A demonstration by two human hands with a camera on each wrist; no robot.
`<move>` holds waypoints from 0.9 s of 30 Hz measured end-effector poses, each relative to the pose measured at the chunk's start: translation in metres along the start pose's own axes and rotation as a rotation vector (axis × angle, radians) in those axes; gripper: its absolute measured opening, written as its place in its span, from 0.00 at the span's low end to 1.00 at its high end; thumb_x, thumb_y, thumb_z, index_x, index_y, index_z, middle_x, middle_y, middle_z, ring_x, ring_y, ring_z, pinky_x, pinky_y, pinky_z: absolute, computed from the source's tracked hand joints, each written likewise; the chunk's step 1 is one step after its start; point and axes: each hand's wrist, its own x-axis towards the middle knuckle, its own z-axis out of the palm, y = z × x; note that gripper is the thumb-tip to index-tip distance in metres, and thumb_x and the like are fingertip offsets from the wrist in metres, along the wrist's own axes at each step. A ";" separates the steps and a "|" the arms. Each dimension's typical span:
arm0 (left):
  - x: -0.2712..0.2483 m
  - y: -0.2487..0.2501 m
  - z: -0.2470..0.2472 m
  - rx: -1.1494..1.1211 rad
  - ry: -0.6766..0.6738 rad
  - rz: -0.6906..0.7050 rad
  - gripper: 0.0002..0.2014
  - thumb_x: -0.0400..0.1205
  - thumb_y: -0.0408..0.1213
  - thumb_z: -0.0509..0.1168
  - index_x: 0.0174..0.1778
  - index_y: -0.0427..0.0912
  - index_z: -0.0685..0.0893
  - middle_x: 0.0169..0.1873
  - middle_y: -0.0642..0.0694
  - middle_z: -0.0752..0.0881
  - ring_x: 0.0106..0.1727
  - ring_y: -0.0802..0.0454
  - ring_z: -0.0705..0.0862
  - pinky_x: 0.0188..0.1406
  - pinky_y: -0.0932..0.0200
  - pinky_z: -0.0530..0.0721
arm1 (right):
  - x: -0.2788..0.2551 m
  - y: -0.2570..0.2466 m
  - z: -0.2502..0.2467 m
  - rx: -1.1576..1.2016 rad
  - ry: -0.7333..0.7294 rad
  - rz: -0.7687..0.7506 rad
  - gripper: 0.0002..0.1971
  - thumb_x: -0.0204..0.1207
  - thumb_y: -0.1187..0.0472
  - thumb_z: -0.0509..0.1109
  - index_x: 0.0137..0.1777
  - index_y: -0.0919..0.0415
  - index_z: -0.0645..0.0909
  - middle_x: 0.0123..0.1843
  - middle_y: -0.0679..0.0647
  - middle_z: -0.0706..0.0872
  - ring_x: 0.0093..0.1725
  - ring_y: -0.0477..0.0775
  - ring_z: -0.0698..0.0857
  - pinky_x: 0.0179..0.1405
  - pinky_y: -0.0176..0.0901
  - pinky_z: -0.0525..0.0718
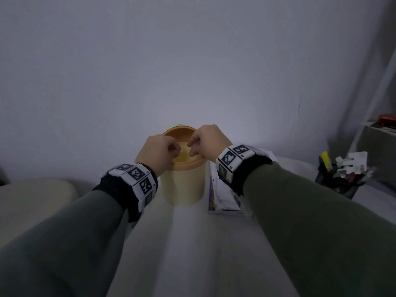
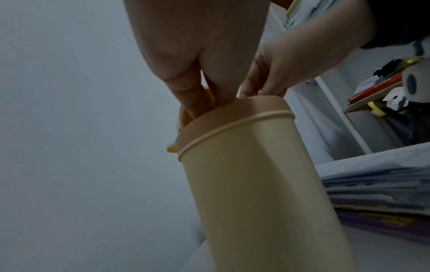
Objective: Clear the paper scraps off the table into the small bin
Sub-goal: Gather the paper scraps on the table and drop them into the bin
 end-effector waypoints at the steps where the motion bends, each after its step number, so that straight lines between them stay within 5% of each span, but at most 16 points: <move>1: -0.001 0.000 -0.001 -0.010 0.002 -0.007 0.05 0.78 0.33 0.69 0.46 0.40 0.90 0.46 0.43 0.89 0.42 0.55 0.80 0.43 0.66 0.74 | 0.000 0.000 0.002 0.004 -0.003 -0.011 0.15 0.67 0.67 0.79 0.54 0.63 0.89 0.52 0.59 0.92 0.53 0.55 0.90 0.60 0.43 0.85; 6: -0.005 -0.002 0.000 -0.054 0.002 -0.015 0.12 0.81 0.30 0.64 0.58 0.40 0.87 0.53 0.42 0.89 0.55 0.48 0.85 0.53 0.67 0.74 | -0.002 0.001 0.003 0.005 -0.013 -0.041 0.12 0.75 0.71 0.69 0.55 0.61 0.89 0.52 0.58 0.92 0.43 0.49 0.87 0.49 0.34 0.83; 10: -0.007 0.003 -0.006 -0.101 0.023 -0.049 0.08 0.77 0.33 0.71 0.51 0.40 0.89 0.48 0.44 0.89 0.48 0.53 0.83 0.51 0.65 0.77 | -0.009 -0.002 0.001 0.002 -0.008 -0.058 0.11 0.69 0.68 0.76 0.51 0.62 0.90 0.50 0.57 0.92 0.49 0.51 0.89 0.53 0.37 0.85; 18: -0.029 0.048 -0.043 -0.064 0.000 0.067 0.05 0.78 0.40 0.70 0.46 0.44 0.88 0.38 0.55 0.83 0.42 0.56 0.81 0.38 0.71 0.72 | -0.040 -0.009 -0.045 0.028 0.123 -0.105 0.06 0.71 0.63 0.75 0.47 0.59 0.90 0.48 0.51 0.88 0.44 0.44 0.82 0.37 0.22 0.74; 22: -0.056 0.082 -0.056 -0.043 -0.064 0.161 0.06 0.78 0.43 0.69 0.46 0.47 0.87 0.40 0.58 0.82 0.35 0.68 0.76 0.35 0.80 0.71 | -0.080 -0.016 -0.082 -0.089 0.066 -0.088 0.08 0.70 0.54 0.77 0.46 0.56 0.90 0.45 0.48 0.88 0.47 0.45 0.85 0.49 0.35 0.83; 27: -0.102 0.122 -0.066 -0.001 -0.340 0.185 0.04 0.77 0.49 0.68 0.39 0.57 0.81 0.44 0.58 0.87 0.45 0.57 0.83 0.54 0.55 0.83 | -0.147 -0.017 -0.115 -0.163 0.028 -0.007 0.09 0.71 0.53 0.75 0.47 0.55 0.89 0.41 0.46 0.88 0.38 0.44 0.85 0.47 0.39 0.86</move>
